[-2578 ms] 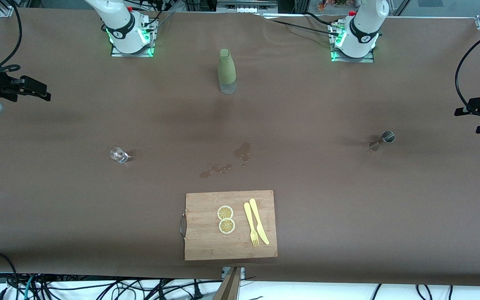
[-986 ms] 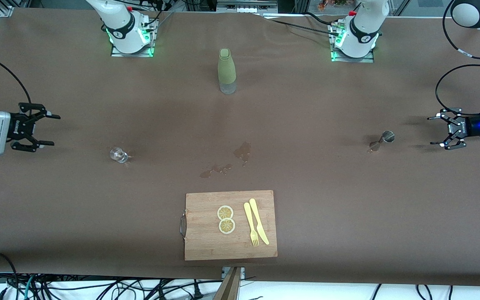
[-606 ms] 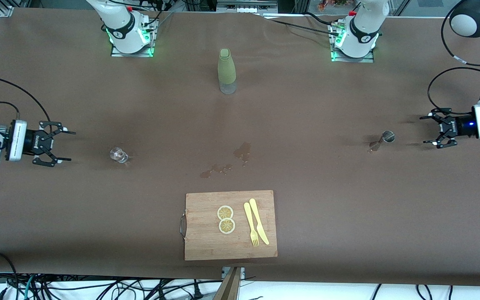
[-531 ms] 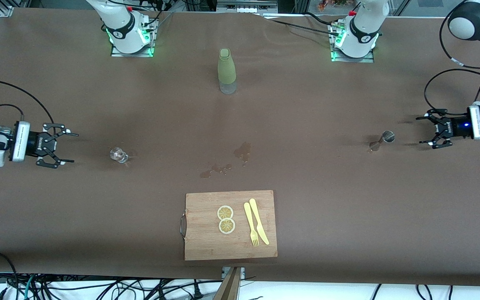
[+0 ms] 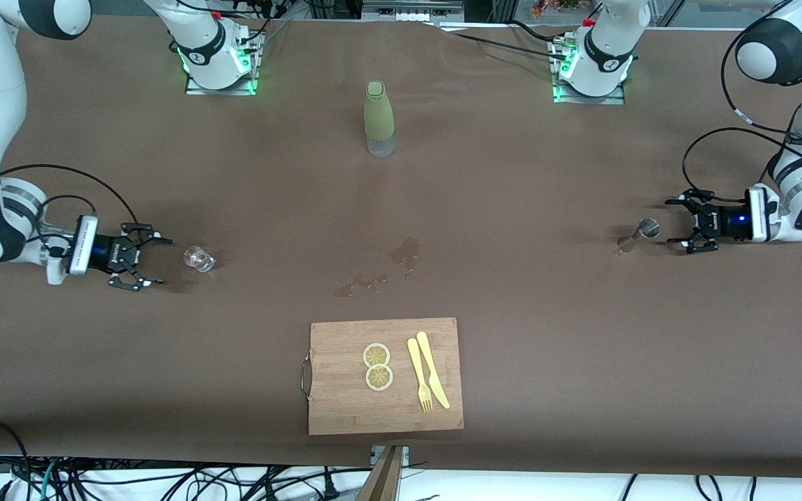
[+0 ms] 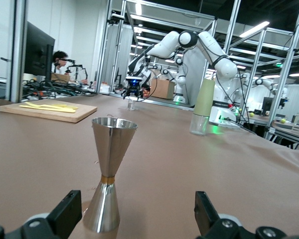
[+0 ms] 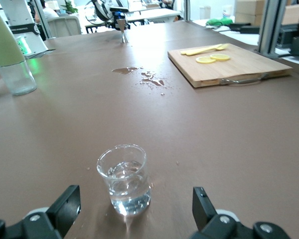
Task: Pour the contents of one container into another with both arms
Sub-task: 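Reach the right gripper to the glass cup while the left gripper reaches the jigger, then close the right gripper on the glass cup while the left gripper grips the jigger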
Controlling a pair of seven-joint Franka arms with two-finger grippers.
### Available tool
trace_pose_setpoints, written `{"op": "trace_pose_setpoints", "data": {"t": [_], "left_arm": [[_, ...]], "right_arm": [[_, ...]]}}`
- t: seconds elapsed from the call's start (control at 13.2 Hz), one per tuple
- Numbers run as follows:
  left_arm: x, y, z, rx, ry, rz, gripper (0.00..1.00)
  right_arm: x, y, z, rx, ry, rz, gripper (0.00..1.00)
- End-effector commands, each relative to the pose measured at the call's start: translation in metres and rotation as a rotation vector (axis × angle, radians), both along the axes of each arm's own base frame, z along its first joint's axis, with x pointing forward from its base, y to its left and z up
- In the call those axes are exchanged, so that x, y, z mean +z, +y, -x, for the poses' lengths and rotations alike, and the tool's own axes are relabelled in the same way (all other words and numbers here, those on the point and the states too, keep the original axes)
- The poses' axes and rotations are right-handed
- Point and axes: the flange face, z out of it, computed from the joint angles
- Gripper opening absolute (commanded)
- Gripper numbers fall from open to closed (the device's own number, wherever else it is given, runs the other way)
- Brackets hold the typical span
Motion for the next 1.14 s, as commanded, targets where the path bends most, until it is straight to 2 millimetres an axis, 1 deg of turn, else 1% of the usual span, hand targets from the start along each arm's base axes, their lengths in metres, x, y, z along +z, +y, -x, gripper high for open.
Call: {"op": "trace_pose_setpoints", "data": {"t": [0.0,0.08,0.23,0.3,0.38,0.53,0.68,0.76,0.83,0.91,1.06], "left_arm": [[-0.008,-0.017,-0.013,-0.028,-0.066,0.006,1.00],[-0.008,-0.021,-0.015,-0.034,-0.065,0.008,1.00],[-0.009,-0.035,-0.022,-0.050,-0.067,0.022,1.00],[-0.009,-0.039,-0.025,-0.054,-0.068,0.022,1.00],[-0.010,-0.044,-0.027,-0.052,-0.070,0.024,1.00],[-0.012,-0.048,-0.031,-0.052,-0.072,0.017,1.00],[-0.013,-0.049,-0.032,-0.050,-0.072,0.008,1.00],[-0.014,-0.052,-0.033,-0.055,-0.073,0.002,1.00],[-0.015,-0.057,-0.036,-0.059,-0.077,0.007,1.00],[-0.014,-0.058,-0.037,-0.053,-0.081,0.010,1.00],[-0.013,-0.059,-0.040,-0.039,-0.089,0.016,1.00]], "right_arm": [[-0.020,0.018,0.007,0.035,-0.042,-0.050,1.00],[-0.030,0.026,0.009,0.046,-0.049,-0.066,1.00],[-0.044,0.039,0.010,0.034,-0.067,-0.107,1.00],[-0.049,0.049,0.010,0.038,-0.067,-0.127,1.00],[-0.051,0.053,0.010,0.037,-0.066,-0.137,1.00],[-0.051,0.055,0.010,0.040,-0.066,-0.141,1.00],[-0.051,0.057,0.010,0.043,-0.066,-0.152,0.99],[-0.051,0.057,0.010,0.045,-0.065,-0.154,0.94],[-0.050,0.057,0.010,0.046,-0.066,-0.160,0.85],[-0.050,0.057,0.010,0.046,-0.064,-0.163,0.67],[-0.052,0.057,0.010,0.046,-0.064,-0.162,0.58]]}}
